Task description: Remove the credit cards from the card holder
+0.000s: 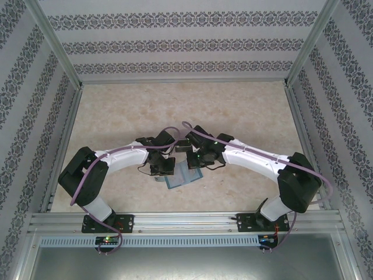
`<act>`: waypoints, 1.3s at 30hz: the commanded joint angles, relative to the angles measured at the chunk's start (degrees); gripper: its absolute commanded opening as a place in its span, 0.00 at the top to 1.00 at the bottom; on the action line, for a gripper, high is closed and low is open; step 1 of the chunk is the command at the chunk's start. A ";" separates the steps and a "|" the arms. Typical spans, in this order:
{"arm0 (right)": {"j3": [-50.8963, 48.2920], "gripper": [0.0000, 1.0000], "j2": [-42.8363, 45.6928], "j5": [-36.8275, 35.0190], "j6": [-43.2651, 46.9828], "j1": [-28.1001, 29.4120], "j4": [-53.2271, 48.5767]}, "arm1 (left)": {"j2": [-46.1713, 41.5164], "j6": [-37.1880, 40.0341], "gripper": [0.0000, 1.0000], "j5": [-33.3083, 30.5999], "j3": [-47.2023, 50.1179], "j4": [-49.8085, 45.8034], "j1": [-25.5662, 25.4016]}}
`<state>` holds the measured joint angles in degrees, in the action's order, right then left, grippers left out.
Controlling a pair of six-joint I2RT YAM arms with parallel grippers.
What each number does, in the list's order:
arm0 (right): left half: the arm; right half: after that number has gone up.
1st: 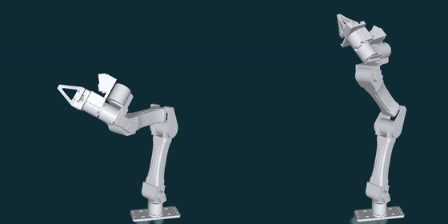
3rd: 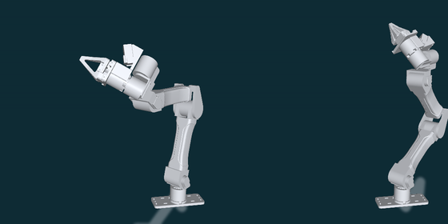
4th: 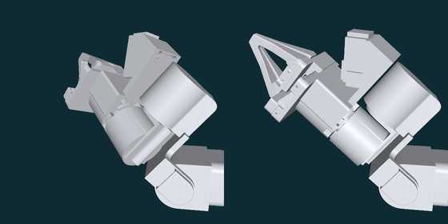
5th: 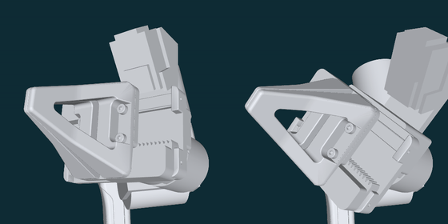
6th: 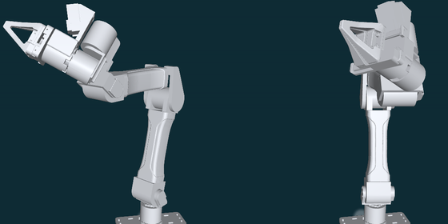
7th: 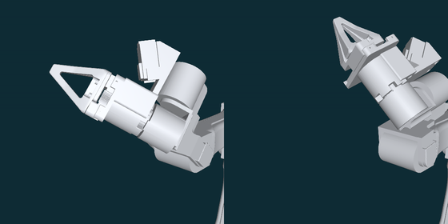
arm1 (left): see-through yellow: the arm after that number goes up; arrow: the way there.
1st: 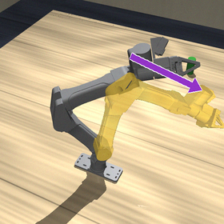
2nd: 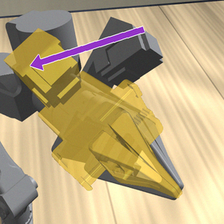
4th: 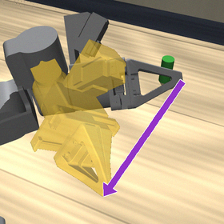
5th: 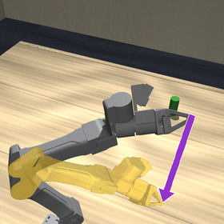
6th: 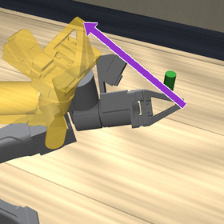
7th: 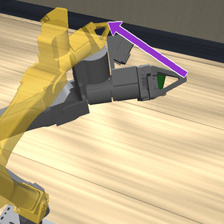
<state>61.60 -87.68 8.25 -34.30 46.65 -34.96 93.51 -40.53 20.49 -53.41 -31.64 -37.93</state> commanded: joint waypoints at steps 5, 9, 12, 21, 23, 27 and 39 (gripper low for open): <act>5.36 0.99 0.91 3.11 20.43 -3.66 -3.38 | -0.98 1.08 1.00 -2.38 -1.30 -1.30 -0.74; 7.98 1.00 -0.16 5.04 31.55 -6.71 -4.85 | -1.22 1.38 1.00 -3.25 -1.60 -1.67 -0.59; 10.57 1.00 -1.77 4.40 41.41 -8.07 -6.72 | -1.32 1.38 1.00 -3.53 -1.69 -1.52 -0.42; 20.13 1.00 -7.95 2.44 64.52 -11.40 -12.60 | -2.10 1.82 1.00 -4.29 -1.28 -1.83 0.97; 22.32 1.00 -9.55 2.70 68.01 -11.72 -14.05 | -2.35 1.87 1.00 -4.45 -1.01 -1.78 1.25; 27.72 1.00 -13.41 3.09 73.69 -12.19 -17.46 | -2.52 2.09 1.00 -4.66 -0.12 -0.53 2.22; 43.34 1.00 -26.13 4.24 85.11 -13.27 -26.57 | -9.73 1.98 0.99 -5.97 2.92 -2.03 6.42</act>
<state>101.32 -111.24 11.46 46.19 33.85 -56.86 86.17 -39.24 15.79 -52.07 -31.75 -32.86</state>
